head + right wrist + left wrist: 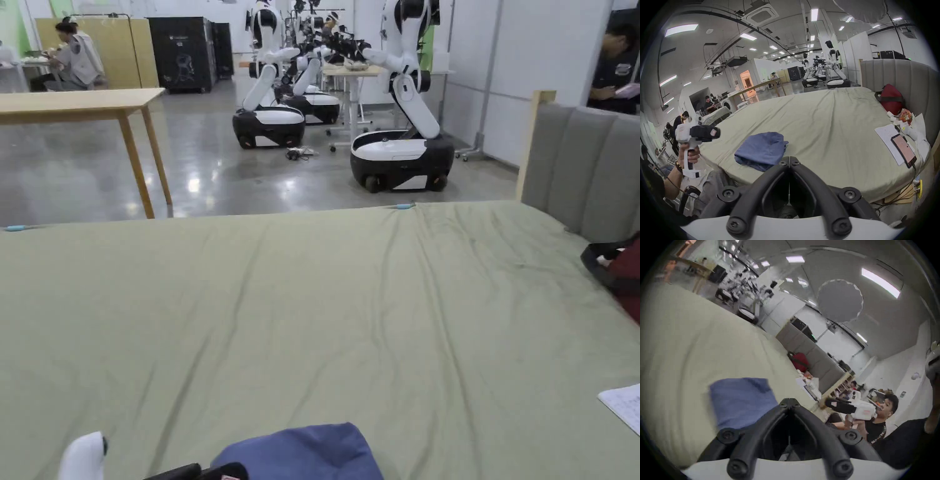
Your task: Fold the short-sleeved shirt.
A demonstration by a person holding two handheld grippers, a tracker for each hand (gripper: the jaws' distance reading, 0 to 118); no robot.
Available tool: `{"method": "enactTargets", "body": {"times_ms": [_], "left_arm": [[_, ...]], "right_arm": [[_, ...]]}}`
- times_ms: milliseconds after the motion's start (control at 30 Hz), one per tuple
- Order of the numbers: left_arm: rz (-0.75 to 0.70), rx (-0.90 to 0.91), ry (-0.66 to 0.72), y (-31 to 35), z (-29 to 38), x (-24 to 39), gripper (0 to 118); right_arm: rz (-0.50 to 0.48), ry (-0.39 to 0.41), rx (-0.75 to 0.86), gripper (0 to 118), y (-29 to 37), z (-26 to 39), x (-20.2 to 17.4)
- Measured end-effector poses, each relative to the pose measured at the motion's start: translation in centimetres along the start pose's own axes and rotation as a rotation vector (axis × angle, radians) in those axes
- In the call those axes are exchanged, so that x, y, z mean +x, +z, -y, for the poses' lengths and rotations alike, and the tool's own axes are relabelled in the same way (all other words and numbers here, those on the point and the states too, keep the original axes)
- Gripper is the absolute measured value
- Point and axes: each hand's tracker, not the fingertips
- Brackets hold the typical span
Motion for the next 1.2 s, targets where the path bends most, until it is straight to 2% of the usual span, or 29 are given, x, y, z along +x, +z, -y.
{"method": "enactTargets", "body": {"times_ms": [67, 133, 267, 300, 367, 433, 600, 700, 800, 833, 867, 900, 967, 1000, 1033, 1067, 1200], "left_arm": [[-0.083, 0.041, 0.009, 2.6, 0.4, -0.6, 0], [-0.082, 0.075, 0.058, 4.3, 0.7, -1.2, 0], [-0.095, 0.101, 0.072, 5.6, 0.9, -1.6, 0], [-0.098, 0.104, 0.070, 5.4, 1.1, -1.4, 0], [-0.079, 0.101, 0.086, 5.2, 1.3, -1.8, 0], [-0.071, 0.094, 0.092, 4.8, 1.6, -2.1, 0], [-0.063, 0.090, 0.103, 4.0, 1.8, -3.1, 0], [-0.126, 0.042, 0.136, 3.9, 2.3, -4.5, 0], [-0.149, 0.014, 0.140, 3.4, 2.2, -5.4, 0], [-0.146, -0.001, 0.150, 3.1, 2.1, -5.7, 7], [-0.145, -0.023, 0.166, 2.7, 1.9, -6.1, 28], [-0.135, -0.038, 0.176, 2.4, 1.7, -6.4, 39], [-0.126, -0.054, 0.178, 1.5, 1.2, -7.4, 68], [-0.119, -0.093, 0.190, 0.7, 1.0, -8.0, 110], [-0.087, -0.097, 0.165, 0.3, 1.2, -8.3, 118], [-0.029, -0.056, 0.235, -0.6, 0.7, -9.2, 118], [-0.048, -0.121, 0.369, -4.1, 0.3, -12.6, 118]], "right_arm": [[-0.021, 0.009, -0.010, 0, -0.9, -0.3, -0.5], [-0.034, 0.012, -0.002, 0, -2.0, -1.1, -1.2], [-0.129, 0.059, 0.005, 0, -5.9, -3.3, -3.2], [-0.180, 0.056, -0.014, 0, -7.1, -3.7, -3.4], [-0.262, 0.018, -0.056, 0, -10.3, -4.1, -3.5], [-0.301, -0.020, -0.099, 0, -13.6, -4.2, -3.3], [-0.312, -0.086, -0.247, 0, -20.7, -2.3, -2.2], [-0.388, -0.182, -0.294, 0, -22.6, -1.0, -1.5], [-0.371, -0.175, -0.302, 0, -23.0, -0.6, -1.6], [-0.349, -0.163, -0.310, 0, -23.1, -0.6, -1.7], [-0.329, -0.157, -0.320, 0, -23.1, -0.7, -1.9], [-0.323, -0.158, -0.329, 0, -23.1, -0.9, -2.1], [-0.319, -0.149, -0.340, 0, -23.2, -1.0, -2.3], [-0.311, -0.138, -0.340, 0, -23.2, -1.0, -2.5], [-0.305, -0.127, -0.341, 0, -23.1, -1.1, -2.6], [-0.304, -0.122, -0.341, 0, -23.2, -1.0, -2.6], [-0.298, -0.119, -0.341, 0, -23.2, -1.0, -2.6]]}}
